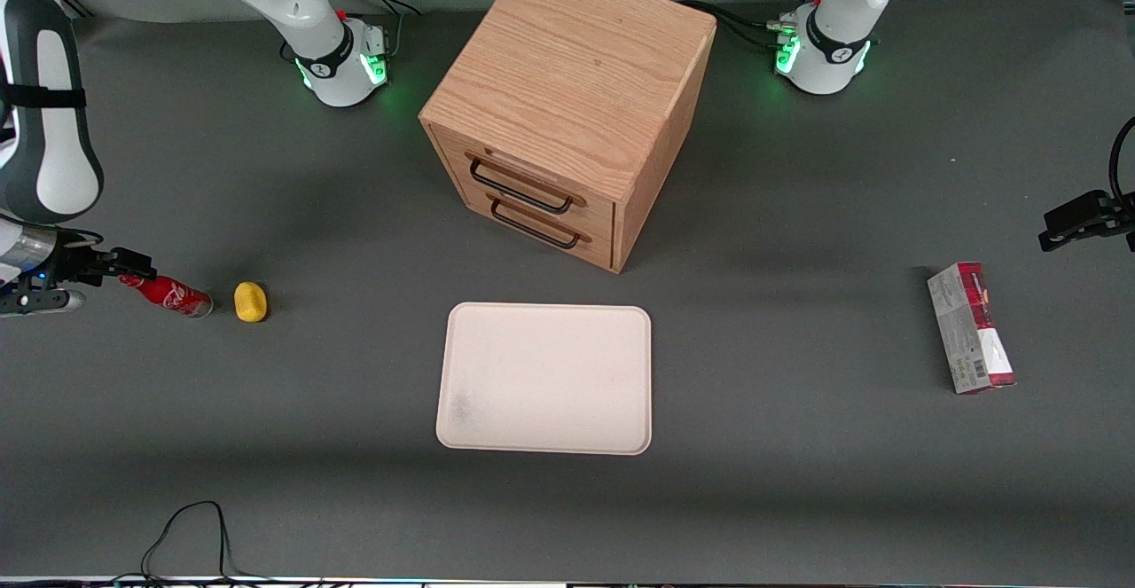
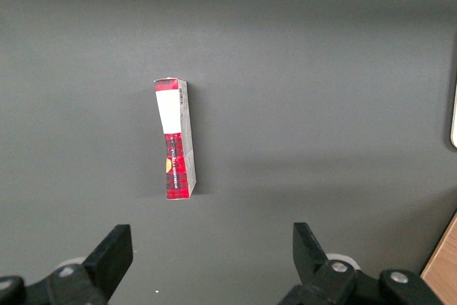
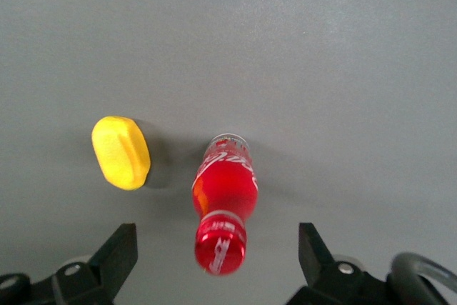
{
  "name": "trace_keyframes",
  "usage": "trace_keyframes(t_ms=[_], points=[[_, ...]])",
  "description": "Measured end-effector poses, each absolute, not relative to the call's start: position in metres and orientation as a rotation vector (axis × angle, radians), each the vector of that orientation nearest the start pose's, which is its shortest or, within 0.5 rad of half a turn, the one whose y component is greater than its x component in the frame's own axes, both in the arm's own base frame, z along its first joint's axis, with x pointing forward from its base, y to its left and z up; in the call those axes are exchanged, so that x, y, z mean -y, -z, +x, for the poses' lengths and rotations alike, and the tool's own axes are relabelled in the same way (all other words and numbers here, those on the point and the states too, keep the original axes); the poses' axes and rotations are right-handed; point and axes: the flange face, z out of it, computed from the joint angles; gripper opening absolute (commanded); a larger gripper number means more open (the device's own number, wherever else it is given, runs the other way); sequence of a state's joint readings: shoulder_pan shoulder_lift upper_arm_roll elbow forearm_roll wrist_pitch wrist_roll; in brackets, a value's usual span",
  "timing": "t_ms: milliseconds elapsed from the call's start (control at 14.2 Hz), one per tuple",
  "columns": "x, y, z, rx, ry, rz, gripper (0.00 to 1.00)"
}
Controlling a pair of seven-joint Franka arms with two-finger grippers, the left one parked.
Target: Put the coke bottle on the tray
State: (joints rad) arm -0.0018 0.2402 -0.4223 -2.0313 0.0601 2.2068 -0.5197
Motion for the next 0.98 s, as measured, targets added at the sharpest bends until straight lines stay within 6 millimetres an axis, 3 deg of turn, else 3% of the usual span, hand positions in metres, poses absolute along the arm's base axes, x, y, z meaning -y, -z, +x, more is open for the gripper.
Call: trace_keyframes(t_ms=[422, 562, 703, 773, 984], points=[[0.231, -0.308, 0.527, 0.117, -0.115, -3.168, 0.99], [0.231, -0.308, 0.527, 0.121, -0.111, -3.169, 0.66], [0.231, -0.308, 0.527, 0.123, -0.110, -3.170, 0.20], [0.231, -0.308, 0.527, 0.124, -0.110, -3.170, 0.03], [0.231, -0.308, 0.527, 0.137, -0.109, -3.169, 0.00]])
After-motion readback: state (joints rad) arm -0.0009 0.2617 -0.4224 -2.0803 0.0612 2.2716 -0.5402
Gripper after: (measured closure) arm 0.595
